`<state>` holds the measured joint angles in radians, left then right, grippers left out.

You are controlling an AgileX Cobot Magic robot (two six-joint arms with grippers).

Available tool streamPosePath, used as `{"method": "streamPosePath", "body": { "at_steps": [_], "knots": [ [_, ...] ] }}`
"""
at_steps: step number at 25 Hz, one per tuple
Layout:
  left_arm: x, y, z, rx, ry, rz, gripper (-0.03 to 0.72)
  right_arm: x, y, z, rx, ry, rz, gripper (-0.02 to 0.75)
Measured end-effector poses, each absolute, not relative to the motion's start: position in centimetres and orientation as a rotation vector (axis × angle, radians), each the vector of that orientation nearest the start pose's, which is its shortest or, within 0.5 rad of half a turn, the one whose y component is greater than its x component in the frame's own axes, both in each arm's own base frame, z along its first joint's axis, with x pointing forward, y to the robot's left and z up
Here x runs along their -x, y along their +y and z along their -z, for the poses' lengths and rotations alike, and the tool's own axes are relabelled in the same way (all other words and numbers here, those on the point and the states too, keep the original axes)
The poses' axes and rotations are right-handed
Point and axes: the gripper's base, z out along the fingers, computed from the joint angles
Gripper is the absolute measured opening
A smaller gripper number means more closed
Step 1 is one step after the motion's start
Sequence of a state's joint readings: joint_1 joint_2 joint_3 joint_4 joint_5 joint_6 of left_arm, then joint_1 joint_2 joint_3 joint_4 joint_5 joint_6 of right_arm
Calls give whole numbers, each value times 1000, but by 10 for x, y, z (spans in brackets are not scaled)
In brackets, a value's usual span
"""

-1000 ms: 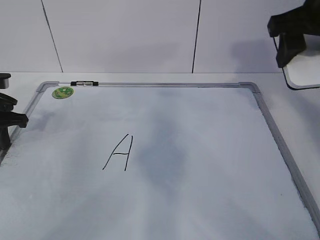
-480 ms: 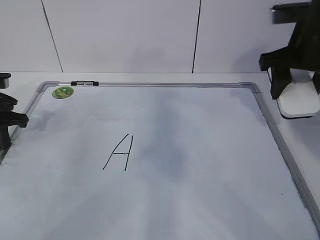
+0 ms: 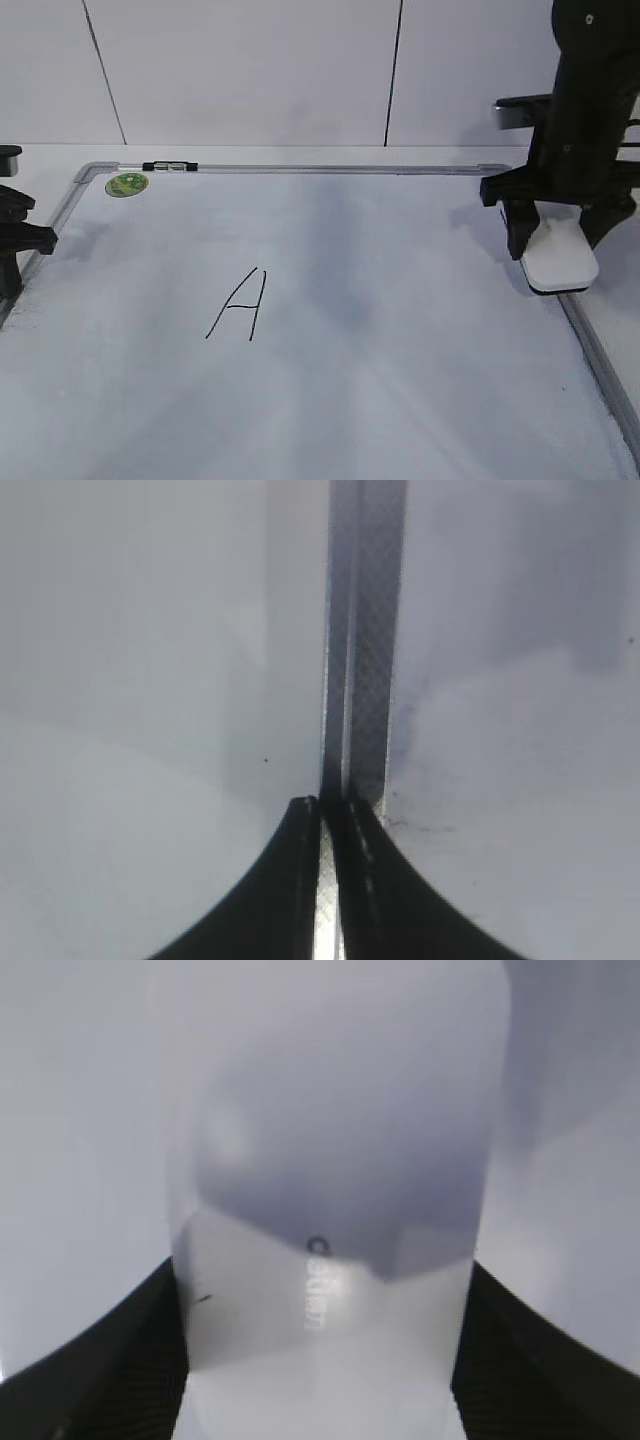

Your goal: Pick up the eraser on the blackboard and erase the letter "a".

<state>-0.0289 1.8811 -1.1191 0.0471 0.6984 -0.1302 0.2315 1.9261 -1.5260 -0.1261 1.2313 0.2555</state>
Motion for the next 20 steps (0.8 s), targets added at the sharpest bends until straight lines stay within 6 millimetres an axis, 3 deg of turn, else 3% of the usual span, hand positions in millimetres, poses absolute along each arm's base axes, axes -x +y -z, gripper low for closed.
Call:
{"method": "streamPosePath", "body": {
  "at_steps": [4, 11, 20],
  "knots": [
    [-350, -8, -151, 102, 2938, -24, 16, -381, 74, -212, -4, 3122, 133, 549],
    [-350, -8, -151, 102, 2938, -22, 16, -398, 62, -209, -64, 3117, 42, 549],
    [-351, -8, -152, 102, 2933, -21, 16, -403, 64, -192, -56, 3159, 23, 549]
  ]
}}
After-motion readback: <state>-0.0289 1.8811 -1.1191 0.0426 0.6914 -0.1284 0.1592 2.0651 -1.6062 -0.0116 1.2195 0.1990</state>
